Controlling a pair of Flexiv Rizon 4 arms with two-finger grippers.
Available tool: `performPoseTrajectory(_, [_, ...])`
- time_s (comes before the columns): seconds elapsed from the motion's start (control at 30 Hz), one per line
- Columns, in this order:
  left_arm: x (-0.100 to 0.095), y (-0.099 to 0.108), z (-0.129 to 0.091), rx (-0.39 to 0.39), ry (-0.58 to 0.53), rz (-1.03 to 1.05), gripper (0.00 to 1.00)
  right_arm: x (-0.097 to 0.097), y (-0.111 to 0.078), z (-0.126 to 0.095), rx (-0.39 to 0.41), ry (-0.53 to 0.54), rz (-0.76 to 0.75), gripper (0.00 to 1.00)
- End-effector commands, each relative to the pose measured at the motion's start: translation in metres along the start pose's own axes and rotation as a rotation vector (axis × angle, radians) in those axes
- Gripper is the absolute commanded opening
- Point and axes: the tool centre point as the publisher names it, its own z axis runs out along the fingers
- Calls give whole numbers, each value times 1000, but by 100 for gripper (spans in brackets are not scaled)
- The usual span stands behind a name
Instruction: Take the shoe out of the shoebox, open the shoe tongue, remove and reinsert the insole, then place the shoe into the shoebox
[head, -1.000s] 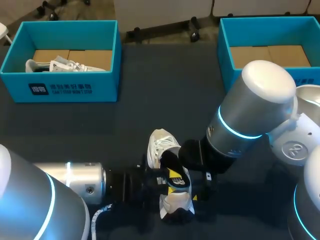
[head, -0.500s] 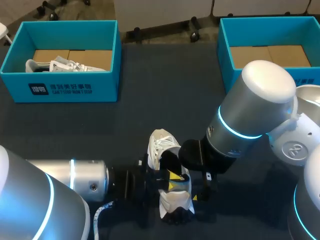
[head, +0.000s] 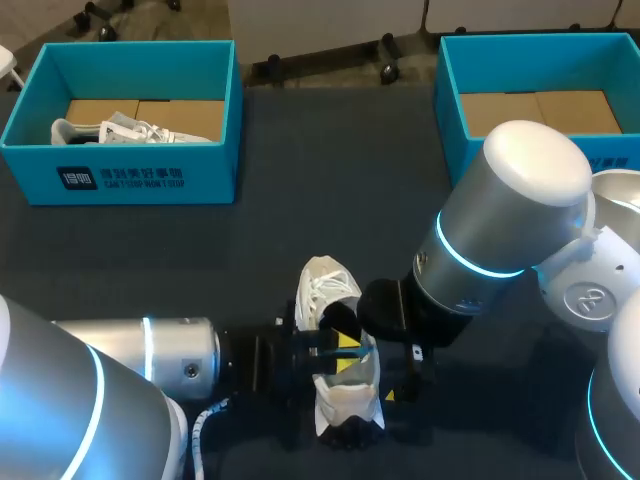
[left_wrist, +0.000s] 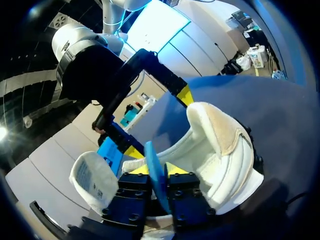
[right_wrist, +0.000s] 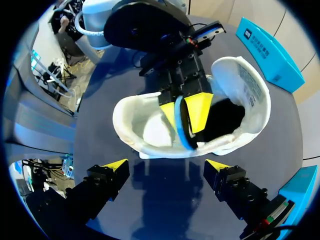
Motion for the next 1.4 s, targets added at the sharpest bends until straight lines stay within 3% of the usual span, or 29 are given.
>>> performPoseTrajectory(0.03, [0, -7, -11, 11, 9, 1, 37, 1, 1, 2, 0, -2, 0, 100])
performPoseTrajectory(0.17, [2, -15, -14, 26, 16, 4, 33, 1, 1, 2, 0, -2, 0, 100])
performPoseTrajectory(0.27, [3, -17, -13, 36, 21, -5, 25, 1, 1, 2, 0, -2, 0, 100])
performPoseTrajectory(0.37, [4, -18, -12, 42, 31, -9, 13, 1, 1, 2, 0, -2, 0, 100])
performPoseTrajectory(0.4, [6, -17, -11, 43, 39, -13, 2, 1, 1, 2, 0, -2, 0, 100])
performPoseTrajectory(0.43, [7, -17, -11, 42, 45, -12, 0, 1, 1, 2, 0, -2, 0, 100])
performPoseTrajectory(0.77, [10, 0, 0, -9, 86, 17, 0, 1, 1, 2, 0, -2, 0, 100])
performPoseTrajectory(0.97, [8, -5, -6, 24, 75, 13, 0, 1, 1, 2, 0, -2, 0, 100])
performPoseTrajectory(1.0, [8, -11, -12, 31, 76, 19, 17, 1, 1, 2, 0, -2, 0, 100])
performPoseTrajectory(1.07, [9, -15, -16, 38, 85, 9, 28, 1, 1, 2, 0, -2, 0, 100])
performPoseTrajectory(1.27, [9, -19, -27, 27, 110, 7, 40, 1, 1, 2, 0, -2, 0, 100])
performPoseTrajectory(1.4, [6, -21, -34, 20, 129, 3, 38, 1, 1, 2, 0, -2, 0, 100])
